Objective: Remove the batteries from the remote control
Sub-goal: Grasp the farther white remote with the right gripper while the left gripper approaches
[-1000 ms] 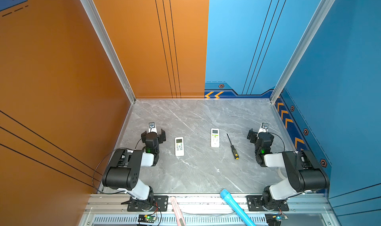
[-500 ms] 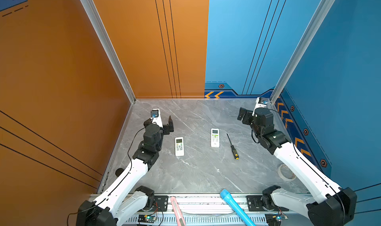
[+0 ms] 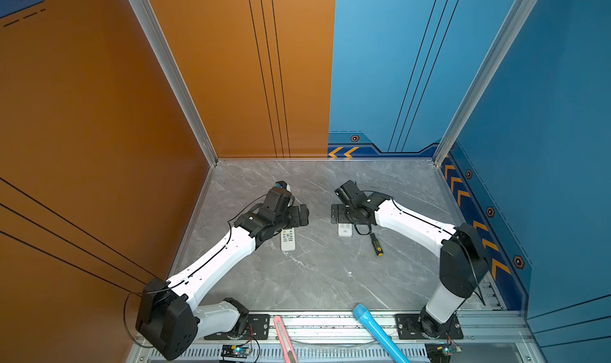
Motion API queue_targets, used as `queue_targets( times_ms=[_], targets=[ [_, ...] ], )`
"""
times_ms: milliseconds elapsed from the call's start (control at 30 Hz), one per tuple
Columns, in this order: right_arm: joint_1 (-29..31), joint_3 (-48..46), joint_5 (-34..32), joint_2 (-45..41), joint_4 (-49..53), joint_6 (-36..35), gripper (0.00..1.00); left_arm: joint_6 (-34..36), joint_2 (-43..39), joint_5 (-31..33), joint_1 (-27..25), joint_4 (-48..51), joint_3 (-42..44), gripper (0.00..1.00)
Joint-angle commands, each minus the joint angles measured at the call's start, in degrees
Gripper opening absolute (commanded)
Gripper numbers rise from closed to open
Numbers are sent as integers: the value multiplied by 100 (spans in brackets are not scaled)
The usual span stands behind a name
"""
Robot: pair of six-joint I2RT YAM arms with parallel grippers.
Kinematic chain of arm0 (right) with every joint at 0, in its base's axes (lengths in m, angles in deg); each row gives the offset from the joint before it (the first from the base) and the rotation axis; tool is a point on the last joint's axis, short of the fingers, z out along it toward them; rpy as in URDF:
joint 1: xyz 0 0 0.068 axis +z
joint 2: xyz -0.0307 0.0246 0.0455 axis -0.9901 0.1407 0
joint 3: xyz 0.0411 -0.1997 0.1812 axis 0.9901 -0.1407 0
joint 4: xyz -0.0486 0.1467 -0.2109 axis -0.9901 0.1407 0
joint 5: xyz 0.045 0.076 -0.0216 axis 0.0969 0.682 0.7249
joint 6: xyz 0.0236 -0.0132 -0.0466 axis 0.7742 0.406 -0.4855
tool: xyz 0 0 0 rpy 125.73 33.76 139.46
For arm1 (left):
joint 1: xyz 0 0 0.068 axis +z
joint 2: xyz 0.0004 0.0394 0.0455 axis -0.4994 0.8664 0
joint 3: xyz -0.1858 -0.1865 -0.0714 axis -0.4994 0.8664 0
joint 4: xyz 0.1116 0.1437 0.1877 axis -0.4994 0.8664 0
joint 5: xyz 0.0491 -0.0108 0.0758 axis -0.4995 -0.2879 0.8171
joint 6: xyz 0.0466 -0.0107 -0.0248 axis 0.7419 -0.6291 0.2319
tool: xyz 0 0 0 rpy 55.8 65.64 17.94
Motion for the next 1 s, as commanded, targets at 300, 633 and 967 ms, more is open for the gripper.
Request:
queue_targets(
  times_ms=[300, 633, 967],
  targets=[
    [-53, -271, -49, 752, 86, 360, 92, -944, 540, -1119, 244, -596, -99, 99],
    [-257, -377, 321, 1065, -418, -26, 74, -1154, 901, -1286, 422, -1064, -84, 99],
    [-90, -252, 209, 1252, -283, 62, 81, -1138, 1076, -1285, 521, -1113, -147, 99]
  ],
)
